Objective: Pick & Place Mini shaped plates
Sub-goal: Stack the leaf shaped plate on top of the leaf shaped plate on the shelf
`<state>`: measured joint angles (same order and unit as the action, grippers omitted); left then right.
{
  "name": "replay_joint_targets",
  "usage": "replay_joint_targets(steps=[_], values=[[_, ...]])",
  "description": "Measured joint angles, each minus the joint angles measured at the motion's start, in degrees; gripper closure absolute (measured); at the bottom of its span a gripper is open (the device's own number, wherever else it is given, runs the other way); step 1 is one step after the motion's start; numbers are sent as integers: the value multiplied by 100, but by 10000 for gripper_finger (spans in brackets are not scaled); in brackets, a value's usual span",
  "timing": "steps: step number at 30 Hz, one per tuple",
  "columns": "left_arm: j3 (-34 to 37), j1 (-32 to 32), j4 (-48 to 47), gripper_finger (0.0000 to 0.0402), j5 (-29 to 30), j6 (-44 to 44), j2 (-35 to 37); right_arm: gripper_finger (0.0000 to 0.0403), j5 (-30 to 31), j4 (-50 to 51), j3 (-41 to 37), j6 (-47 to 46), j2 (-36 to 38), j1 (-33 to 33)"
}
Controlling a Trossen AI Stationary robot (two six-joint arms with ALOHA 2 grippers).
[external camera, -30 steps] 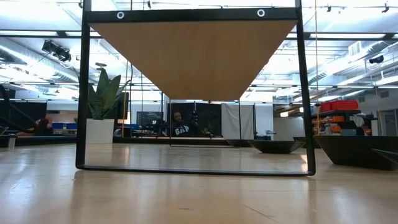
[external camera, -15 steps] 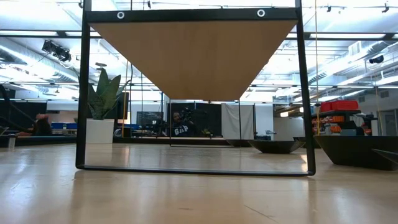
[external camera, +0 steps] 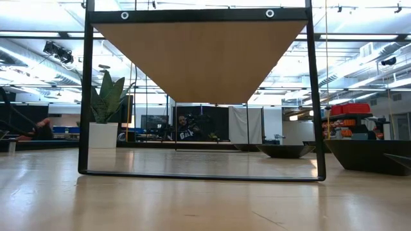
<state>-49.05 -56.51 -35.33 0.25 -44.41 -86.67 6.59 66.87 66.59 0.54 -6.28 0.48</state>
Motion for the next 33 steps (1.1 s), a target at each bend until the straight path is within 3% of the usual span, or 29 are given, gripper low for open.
replay_joint_targets(steps=[14, 33], values=[[514, 2, 495, 214, -483, -36, 0, 369, 0, 1, -1, -2, 0, 2], [609, 2, 670, 352, -767, -161, 0, 369, 0, 1, -2, -2, 0, 0]])
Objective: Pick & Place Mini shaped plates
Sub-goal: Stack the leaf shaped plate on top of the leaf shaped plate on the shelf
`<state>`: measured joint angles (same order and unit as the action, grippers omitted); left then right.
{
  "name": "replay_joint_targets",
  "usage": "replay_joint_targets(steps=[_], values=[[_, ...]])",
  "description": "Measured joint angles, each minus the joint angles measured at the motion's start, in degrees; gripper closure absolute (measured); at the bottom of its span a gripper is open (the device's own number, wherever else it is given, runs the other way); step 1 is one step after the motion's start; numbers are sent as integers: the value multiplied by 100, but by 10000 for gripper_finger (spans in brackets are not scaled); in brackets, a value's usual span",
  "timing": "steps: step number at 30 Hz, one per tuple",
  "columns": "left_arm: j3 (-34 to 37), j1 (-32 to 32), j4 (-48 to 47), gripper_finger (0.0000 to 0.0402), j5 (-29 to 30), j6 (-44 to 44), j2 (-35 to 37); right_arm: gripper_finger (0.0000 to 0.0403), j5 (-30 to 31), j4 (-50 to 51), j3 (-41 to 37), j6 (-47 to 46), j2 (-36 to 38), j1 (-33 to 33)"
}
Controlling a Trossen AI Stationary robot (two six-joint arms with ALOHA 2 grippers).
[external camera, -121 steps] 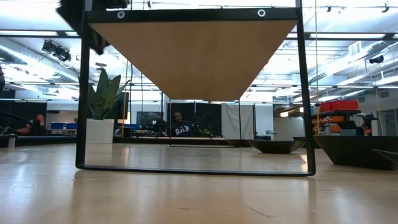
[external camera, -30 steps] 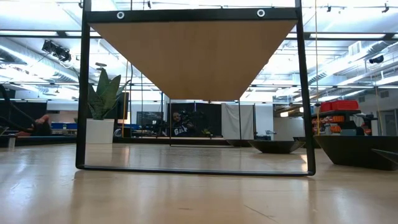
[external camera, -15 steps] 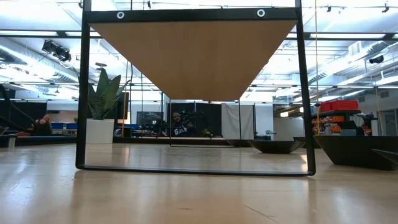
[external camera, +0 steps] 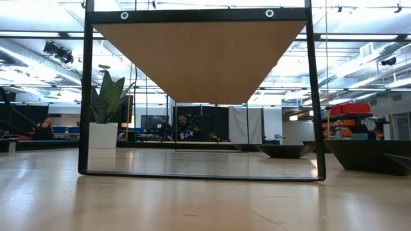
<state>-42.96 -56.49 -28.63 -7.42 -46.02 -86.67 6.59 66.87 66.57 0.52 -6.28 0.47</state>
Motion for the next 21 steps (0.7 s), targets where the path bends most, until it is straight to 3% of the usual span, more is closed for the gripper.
replay_joint_targets(steps=[10, 21], values=[[-2, 1, 52, 393, -16, 2, 0, 369, 0, 1, 2, -1, 0, -1], [-12, 7, 98, 398, -83, -303, 4, 369, 0, 0, 2, 1, 0, 1]])
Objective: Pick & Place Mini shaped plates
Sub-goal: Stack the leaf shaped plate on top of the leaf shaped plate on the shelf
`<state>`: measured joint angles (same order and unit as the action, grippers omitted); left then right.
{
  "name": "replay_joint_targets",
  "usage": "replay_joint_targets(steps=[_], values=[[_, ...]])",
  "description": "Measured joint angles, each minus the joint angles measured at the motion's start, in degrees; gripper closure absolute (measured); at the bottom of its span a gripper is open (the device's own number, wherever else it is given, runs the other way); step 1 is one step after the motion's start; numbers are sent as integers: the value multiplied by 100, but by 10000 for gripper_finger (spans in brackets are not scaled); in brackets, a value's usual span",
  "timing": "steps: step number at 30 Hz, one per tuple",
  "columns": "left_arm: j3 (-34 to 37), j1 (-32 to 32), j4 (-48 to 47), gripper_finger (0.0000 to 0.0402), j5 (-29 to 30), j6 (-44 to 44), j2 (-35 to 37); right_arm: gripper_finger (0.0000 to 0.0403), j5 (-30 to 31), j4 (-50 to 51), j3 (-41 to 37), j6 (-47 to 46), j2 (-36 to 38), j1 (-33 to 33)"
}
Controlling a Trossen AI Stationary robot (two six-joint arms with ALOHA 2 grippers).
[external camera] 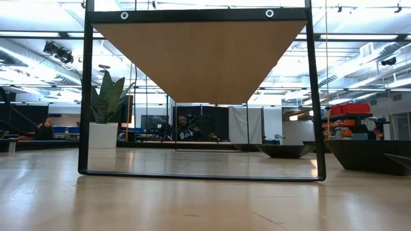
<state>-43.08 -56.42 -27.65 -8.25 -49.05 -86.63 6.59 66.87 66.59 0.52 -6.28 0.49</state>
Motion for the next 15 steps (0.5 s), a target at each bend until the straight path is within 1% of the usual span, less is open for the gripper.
replay_joint_targets(steps=[6, 15], values=[[-262, 12, -112, 399, -58, -7, 0, 369, 0, 0, -2, 1, 0, 0], [-922, 142, -944, 400, -59, 224, 40, 369, 0, 0, 0, -1, 0, 0]])
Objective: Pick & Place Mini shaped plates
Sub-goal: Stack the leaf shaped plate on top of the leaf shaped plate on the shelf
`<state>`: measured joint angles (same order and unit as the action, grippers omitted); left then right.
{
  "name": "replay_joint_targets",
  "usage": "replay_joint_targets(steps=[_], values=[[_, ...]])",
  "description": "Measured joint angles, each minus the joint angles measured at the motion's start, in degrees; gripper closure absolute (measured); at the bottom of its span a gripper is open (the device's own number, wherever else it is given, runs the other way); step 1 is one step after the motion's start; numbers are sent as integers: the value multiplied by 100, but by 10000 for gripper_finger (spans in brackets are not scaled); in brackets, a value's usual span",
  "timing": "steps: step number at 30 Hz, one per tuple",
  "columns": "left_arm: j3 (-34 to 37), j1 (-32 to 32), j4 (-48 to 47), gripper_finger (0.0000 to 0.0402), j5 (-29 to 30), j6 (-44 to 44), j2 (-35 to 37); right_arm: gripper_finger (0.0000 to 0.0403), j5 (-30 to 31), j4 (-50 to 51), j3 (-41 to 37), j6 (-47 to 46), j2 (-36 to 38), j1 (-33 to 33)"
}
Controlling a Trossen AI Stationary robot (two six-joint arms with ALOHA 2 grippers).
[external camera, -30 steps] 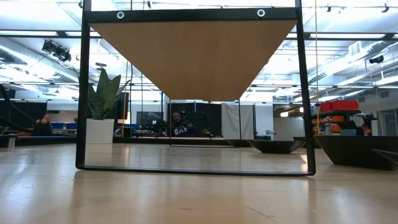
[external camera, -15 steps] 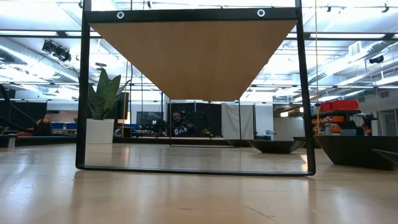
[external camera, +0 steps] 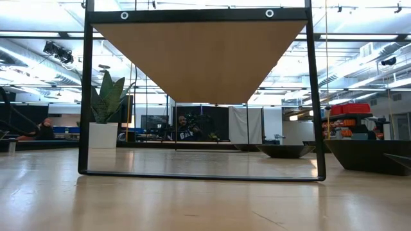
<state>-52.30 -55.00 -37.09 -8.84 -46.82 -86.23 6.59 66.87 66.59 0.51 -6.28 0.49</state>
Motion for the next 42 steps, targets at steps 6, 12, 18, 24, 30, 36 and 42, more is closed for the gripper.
replay_joint_targets(steps=[6, 12, 18, 24, 30, 36, 42], values=[[-471, 133, -919, 400, 28, 186, 236, 369, 0, 0, 0, 1, 0, -2], [-1137, 338, -1955, 400, 408, 405, 557, 369, 0, 0, -2, 2, 0, 0], [-1630, 803, -2544, 400, 1056, 619, 941, 369, 0, 0, 0, 1, 0, 0], [-1790, 1465, -2589, 400, 1785, 1027, 1365, 369, 0, 1, 0, 0, 0, -1], [-1842, 2289, -2497, 400, 2022, 1538, 1553, 369, 0, 0, 0, 2, 0, -1], [-1842, 3104, -2063, 400, 1879, 2066, 1558, 369, 0, 2, 0, 0, 0, 0], [-1842, 3961, -1310, 400, 1399, 2829, 1556, 369, 0, 0, -1, 1, 0, -2]])
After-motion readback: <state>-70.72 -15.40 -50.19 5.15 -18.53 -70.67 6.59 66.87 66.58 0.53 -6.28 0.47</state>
